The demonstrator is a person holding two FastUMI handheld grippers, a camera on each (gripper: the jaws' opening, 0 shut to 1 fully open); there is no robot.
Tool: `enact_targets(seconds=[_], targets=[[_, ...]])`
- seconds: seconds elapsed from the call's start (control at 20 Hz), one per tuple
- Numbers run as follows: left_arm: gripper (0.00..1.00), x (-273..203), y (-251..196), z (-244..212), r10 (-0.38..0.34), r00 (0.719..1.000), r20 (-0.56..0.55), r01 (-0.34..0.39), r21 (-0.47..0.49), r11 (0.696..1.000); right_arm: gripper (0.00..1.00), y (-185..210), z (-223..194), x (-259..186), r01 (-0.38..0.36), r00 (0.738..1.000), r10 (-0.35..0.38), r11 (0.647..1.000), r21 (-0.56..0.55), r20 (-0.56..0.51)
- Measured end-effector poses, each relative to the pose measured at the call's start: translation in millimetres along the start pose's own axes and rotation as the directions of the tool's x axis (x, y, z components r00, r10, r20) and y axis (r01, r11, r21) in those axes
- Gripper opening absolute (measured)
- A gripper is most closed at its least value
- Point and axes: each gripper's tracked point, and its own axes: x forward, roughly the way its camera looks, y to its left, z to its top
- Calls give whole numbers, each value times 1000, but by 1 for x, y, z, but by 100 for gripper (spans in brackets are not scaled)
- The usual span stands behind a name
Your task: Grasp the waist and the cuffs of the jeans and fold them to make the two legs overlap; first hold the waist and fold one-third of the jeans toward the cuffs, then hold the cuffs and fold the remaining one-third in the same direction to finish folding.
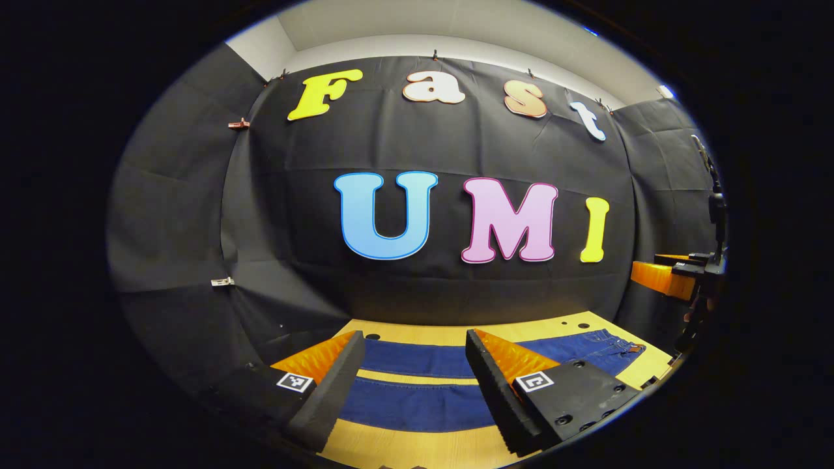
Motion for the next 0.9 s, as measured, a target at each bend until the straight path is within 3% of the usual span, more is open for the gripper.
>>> enact_targets(seconds=[0.35, 0.5, 0.7, 0.9], targets=[[97, -3, 21, -6, 6, 1000, -5, -6, 72, 997, 97, 2, -7, -20, -9, 1000, 9, 1000, -14, -24], [98, 5, 55, -23, 36, 999, -34, -30, 164, 986, 97, -4, -10, -26, -3, 1000, 2, 999, -39, -29], [98, 25, 110, -62, 62, 991, -117, -19, 337, 941, 97, -19, -16, -26, 19, 998, -21, 999, -37, -53], [98, 40, 157, -129, 55, 959, -278, 107, 535, 838, 97, -28, -37, -14, 17, 992, -22, 999, -42, -124]])
